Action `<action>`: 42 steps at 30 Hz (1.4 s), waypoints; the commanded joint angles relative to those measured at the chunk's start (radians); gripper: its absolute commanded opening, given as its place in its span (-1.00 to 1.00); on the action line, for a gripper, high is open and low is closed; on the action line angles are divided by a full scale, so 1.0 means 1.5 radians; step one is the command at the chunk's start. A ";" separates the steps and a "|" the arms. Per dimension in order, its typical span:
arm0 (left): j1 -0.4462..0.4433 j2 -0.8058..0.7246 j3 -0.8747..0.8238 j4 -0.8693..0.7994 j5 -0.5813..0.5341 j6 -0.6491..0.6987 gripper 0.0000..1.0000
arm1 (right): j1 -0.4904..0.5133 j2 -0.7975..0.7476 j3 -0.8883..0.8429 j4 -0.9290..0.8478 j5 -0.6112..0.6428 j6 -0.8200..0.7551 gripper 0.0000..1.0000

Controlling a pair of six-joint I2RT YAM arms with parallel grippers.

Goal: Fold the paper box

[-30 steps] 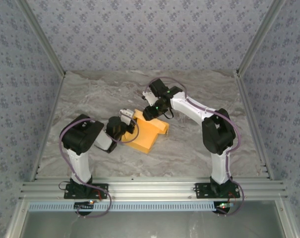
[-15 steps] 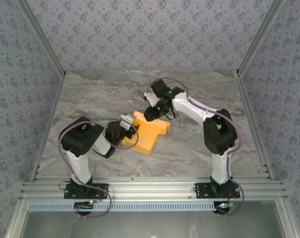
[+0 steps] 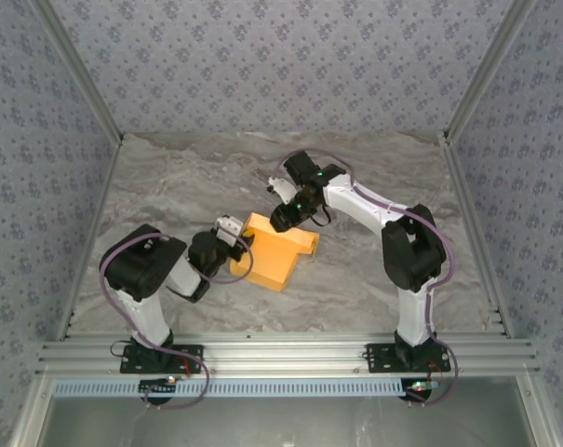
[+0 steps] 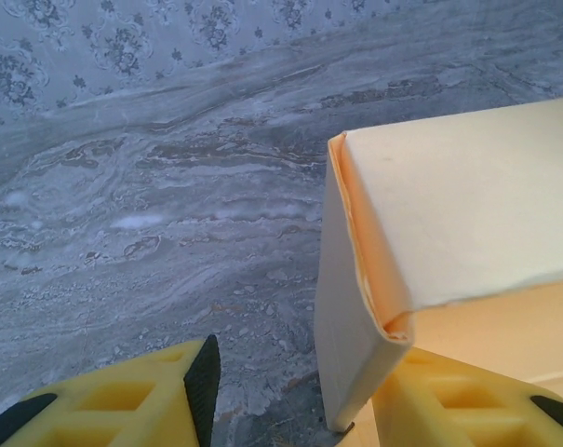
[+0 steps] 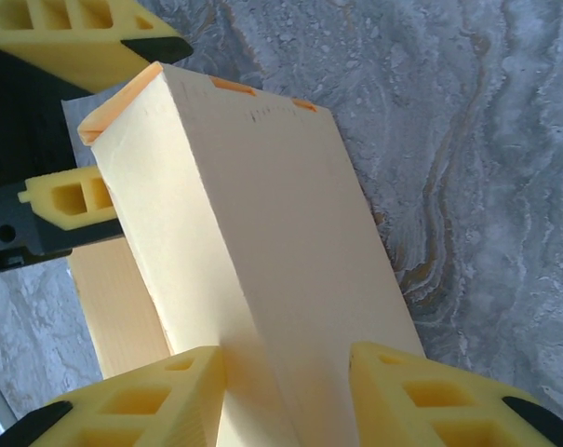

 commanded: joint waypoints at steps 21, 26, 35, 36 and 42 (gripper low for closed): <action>-0.051 -0.006 0.057 -0.069 -0.066 0.034 -0.33 | -0.059 0.021 -0.013 -0.069 -0.115 0.022 -0.18; -0.045 -0.006 0.047 -0.033 -0.004 0.007 -0.24 | -0.066 0.028 -0.005 -0.077 -0.131 0.024 -0.17; -0.046 -0.021 0.010 -0.009 0.063 0.012 -0.18 | -0.078 0.040 -0.003 -0.109 -0.217 0.039 -0.18; -0.045 -0.021 0.003 -0.005 0.064 0.015 -0.18 | -0.081 0.037 -0.010 -0.100 -0.221 0.046 -0.18; -0.045 -0.042 -0.033 0.013 0.064 0.025 -0.20 | -0.092 0.039 -0.027 -0.099 -0.253 0.044 -0.21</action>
